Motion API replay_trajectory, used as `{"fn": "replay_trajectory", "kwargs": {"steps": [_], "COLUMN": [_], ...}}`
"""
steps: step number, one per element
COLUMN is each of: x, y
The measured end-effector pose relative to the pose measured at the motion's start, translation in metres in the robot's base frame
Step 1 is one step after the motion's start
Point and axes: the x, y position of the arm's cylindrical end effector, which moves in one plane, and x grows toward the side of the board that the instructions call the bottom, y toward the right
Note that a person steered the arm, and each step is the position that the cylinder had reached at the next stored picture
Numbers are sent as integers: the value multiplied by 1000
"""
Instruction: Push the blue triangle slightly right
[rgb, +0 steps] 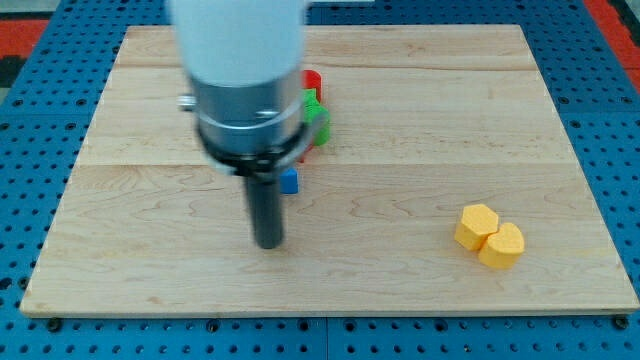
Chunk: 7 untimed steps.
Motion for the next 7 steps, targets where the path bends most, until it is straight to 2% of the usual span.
{"fn": "replay_trajectory", "kwargs": {"steps": [1, 2, 3, 5, 6, 7], "x": [-1, -43, -68, -67, -81, -107], "y": [-51, -101, -75, 85, 64, 74]}}
